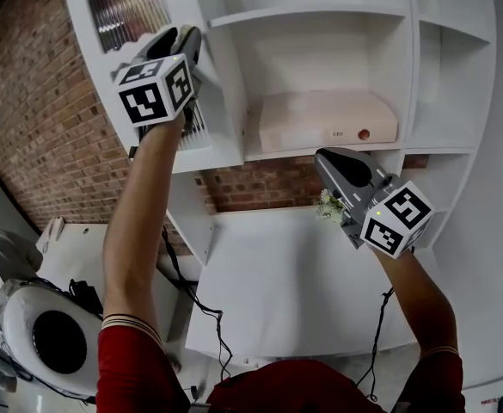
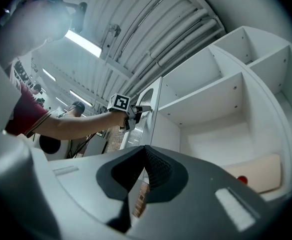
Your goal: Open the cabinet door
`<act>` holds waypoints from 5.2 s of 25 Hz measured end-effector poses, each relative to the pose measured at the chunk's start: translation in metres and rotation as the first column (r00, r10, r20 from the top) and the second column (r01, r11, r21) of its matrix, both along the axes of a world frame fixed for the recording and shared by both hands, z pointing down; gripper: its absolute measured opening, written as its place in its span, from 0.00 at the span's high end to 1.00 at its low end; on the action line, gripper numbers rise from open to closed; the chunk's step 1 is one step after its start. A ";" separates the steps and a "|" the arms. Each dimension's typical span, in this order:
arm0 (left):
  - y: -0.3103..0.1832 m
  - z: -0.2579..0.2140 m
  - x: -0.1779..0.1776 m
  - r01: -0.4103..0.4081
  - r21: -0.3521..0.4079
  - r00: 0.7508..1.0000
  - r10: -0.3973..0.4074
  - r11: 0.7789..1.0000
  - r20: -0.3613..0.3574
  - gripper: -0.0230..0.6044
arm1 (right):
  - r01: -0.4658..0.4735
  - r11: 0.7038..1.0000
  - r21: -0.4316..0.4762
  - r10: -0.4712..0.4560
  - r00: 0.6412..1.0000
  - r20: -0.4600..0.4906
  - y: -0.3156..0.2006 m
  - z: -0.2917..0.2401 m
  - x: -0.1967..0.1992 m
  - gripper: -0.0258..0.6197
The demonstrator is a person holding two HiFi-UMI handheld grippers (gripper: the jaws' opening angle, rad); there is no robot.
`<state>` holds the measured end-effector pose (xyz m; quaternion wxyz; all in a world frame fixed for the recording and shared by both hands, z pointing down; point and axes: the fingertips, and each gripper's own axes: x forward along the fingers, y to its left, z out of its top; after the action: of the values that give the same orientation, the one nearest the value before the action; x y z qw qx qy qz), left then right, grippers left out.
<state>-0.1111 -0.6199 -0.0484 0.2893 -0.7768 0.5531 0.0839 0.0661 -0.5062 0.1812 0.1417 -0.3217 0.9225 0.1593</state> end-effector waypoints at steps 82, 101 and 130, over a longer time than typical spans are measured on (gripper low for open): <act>0.259 -0.009 -0.305 -0.042 0.120 0.980 0.064 0.992 -0.187 0.90 | 0.145 0.989 0.006 -0.145 0.989 -0.023 0.126 -0.015 -0.202 0.94; 0.283 0.034 -0.325 0.043 0.061 0.975 -0.029 0.997 -0.219 0.96 | 0.121 0.992 0.021 -0.120 0.991 -0.061 0.148 -0.019 -0.187 0.94; 0.428 0.198 -0.031 -0.232 -0.148 0.961 0.203 0.961 -0.188 0.96 | 0.184 0.982 0.039 -0.181 0.982 -0.062 0.309 -0.021 -0.087 0.94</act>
<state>-0.1416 -0.1914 0.1493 0.1629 -0.8446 0.4919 0.1347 -0.0205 -0.1970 0.1597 0.1361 -0.2278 0.9481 0.1754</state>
